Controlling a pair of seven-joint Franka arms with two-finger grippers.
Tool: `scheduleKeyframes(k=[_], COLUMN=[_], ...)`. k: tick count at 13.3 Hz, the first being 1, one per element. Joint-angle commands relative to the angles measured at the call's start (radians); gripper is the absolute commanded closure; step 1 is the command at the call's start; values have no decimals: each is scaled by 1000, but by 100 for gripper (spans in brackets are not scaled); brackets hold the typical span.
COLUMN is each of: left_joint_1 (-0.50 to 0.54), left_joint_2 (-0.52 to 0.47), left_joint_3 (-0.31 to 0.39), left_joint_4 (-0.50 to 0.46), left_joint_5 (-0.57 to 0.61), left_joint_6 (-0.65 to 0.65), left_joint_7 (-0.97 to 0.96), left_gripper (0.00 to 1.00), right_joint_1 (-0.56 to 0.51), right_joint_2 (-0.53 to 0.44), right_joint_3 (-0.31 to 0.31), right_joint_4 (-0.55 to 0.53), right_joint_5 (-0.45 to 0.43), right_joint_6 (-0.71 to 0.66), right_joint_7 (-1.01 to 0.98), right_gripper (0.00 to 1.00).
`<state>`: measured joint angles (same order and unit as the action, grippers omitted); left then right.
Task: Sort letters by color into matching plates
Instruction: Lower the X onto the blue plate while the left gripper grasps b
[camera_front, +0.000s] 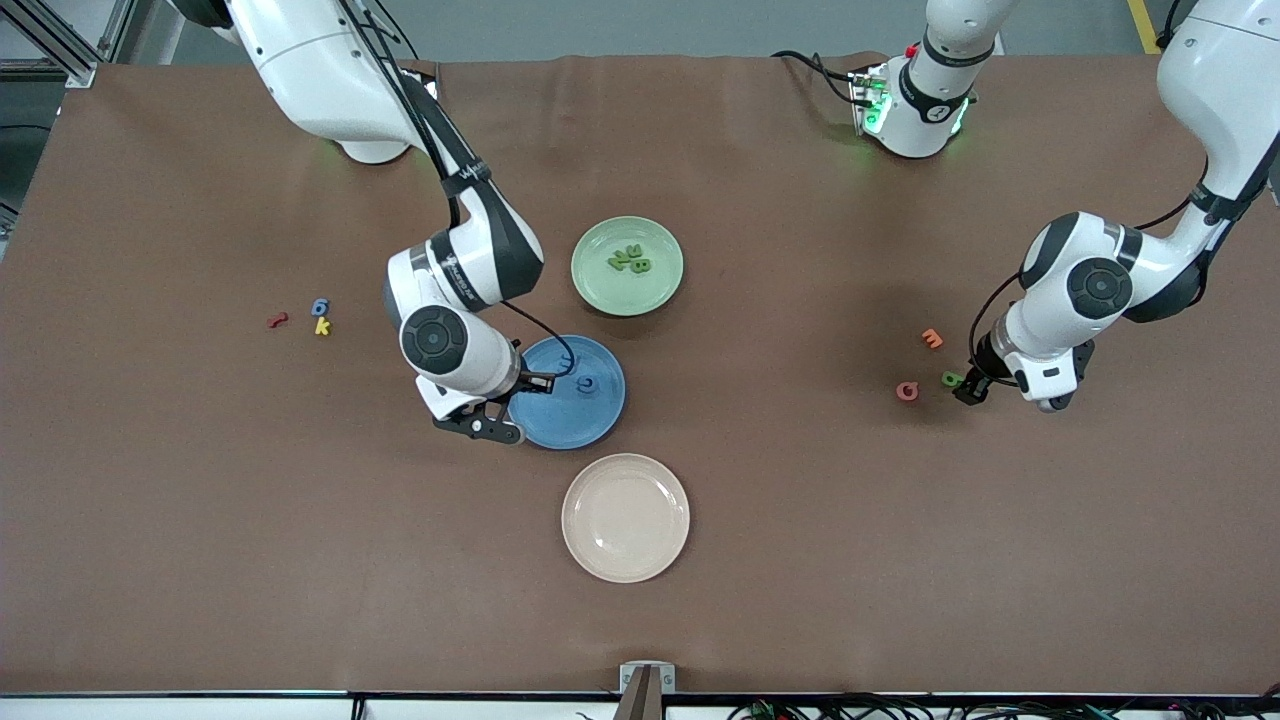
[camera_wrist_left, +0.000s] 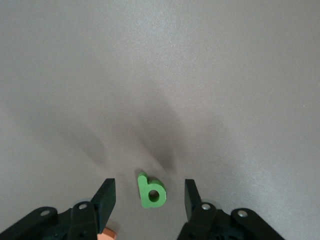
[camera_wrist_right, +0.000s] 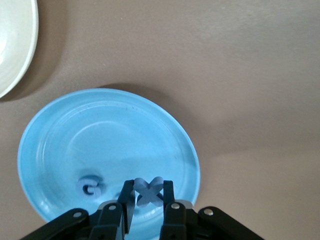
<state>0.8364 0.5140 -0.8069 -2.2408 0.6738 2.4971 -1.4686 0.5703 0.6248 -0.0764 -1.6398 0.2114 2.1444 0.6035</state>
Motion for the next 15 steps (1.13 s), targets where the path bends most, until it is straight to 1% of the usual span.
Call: scheduleKeyframes(k=[1, 6, 8, 10, 15], left_joint_1=[9, 9, 9, 7, 1], left_joint_2=[18, 46, 47, 49, 61], left_joint_3=[3, 15, 18, 18, 18], left_joint_4=[-13, -11, -11, -8, -3], left_joint_5=[26, 78, 79, 79, 79], left_joint_6=[31, 32, 32, 32, 32], left_joint_7=[-19, -21, -21, -21, -21], left_gripper=[38, 41, 43, 43, 47], right_joint_1=[20, 23, 23, 19, 20], right_joint_2=[50, 78, 88, 101, 115], right_joint_3=[-6, -5, -5, 15, 17], right_joint_4=[35, 35, 34, 34, 34], right_joint_5=[20, 19, 19, 19, 19], right_joint_6=[35, 61, 83, 101, 121], right_joint_7=[-8, -10, -11, -19, -19], right_gripper=[83, 82, 82, 82, 81])
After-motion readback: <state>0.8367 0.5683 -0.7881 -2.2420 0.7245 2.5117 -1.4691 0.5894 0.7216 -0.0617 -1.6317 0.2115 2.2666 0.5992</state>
